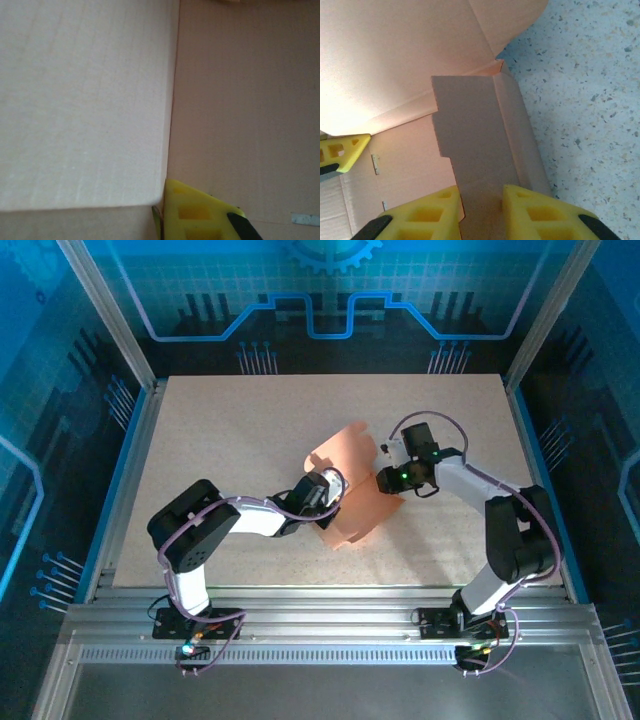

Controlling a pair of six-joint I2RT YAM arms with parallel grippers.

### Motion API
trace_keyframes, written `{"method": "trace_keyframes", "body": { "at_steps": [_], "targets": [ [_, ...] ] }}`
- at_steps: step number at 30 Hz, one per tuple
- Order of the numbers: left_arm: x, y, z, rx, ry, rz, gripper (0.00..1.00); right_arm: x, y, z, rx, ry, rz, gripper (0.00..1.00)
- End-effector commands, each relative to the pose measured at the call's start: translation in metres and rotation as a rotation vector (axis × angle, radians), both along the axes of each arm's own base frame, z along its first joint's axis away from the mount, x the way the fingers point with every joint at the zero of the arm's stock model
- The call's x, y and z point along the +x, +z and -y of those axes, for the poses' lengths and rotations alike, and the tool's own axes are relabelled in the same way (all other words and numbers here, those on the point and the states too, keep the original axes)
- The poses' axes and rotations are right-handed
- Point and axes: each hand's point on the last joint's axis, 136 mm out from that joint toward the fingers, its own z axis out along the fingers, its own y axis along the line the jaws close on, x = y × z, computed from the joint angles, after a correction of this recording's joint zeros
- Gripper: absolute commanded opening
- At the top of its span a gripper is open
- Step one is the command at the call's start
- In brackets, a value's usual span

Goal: Fold the paper box

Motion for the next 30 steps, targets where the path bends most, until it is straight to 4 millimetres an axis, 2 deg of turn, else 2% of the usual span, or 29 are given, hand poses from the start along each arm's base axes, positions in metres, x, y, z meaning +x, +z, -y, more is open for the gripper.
{"method": "trace_keyframes", "body": {
  "at_steps": [1, 5, 7, 8, 12, 14, 18, 20, 22, 25, 27, 30],
  "targets": [
    [-0.025, -0.034, -0.008, 0.066, -0.034, -0.132, 0.05, 0.004, -0.001, 0.008, -0.034, -0.017, -0.024, 0.28],
    [-0.025, -0.035, -0.007, 0.066, -0.032, -0.133, 0.05, 0.013, 0.004, 0.016, -0.025, -0.058, -0.037, 0.34],
    [-0.025, -0.035, -0.008, 0.068, -0.033, -0.133, 0.05, 0.015, 0.01, 0.021, 0.0, -0.101, -0.022, 0.51],
    [-0.025, -0.035, -0.007, 0.067, -0.033, -0.132, 0.05, 0.015, 0.014, 0.024, 0.015, -0.121, -0.013, 0.52],
    [-0.025, -0.037, -0.009, 0.07, -0.023, -0.14, 0.05, 0.006, 0.026, 0.046, 0.083, -0.273, 0.004, 0.68],
    [-0.026, -0.039, -0.01, 0.069, -0.011, -0.152, 0.05, -0.004, 0.028, 0.063, 0.121, -0.411, -0.011, 0.69],
    [-0.026, -0.04, -0.007, 0.048, -0.004, -0.171, 0.05, -0.039, 0.023, 0.081, 0.239, -0.651, -0.044, 0.65],
    [-0.025, -0.04, -0.006, 0.044, -0.003, -0.176, 0.05, -0.052, 0.017, 0.074, 0.313, -0.679, -0.084, 0.63],
    [-0.025, -0.04, -0.004, 0.041, -0.008, -0.178, 0.05, -0.065, 0.003, 0.068, 0.34, -0.703, -0.16, 0.49],
    [-0.025, -0.041, -0.003, 0.045, -0.014, -0.177, 0.06, -0.079, -0.014, 0.076, 0.28, -0.747, -0.196, 0.41],
    [-0.025, -0.041, -0.005, 0.05, -0.013, -0.18, 0.05, -0.083, -0.018, 0.083, 0.264, -0.769, -0.178, 0.3],
    [-0.026, -0.042, -0.006, 0.056, -0.01, -0.18, 0.06, -0.085, -0.019, 0.085, 0.268, -0.763, -0.158, 0.28]
  ]
}}
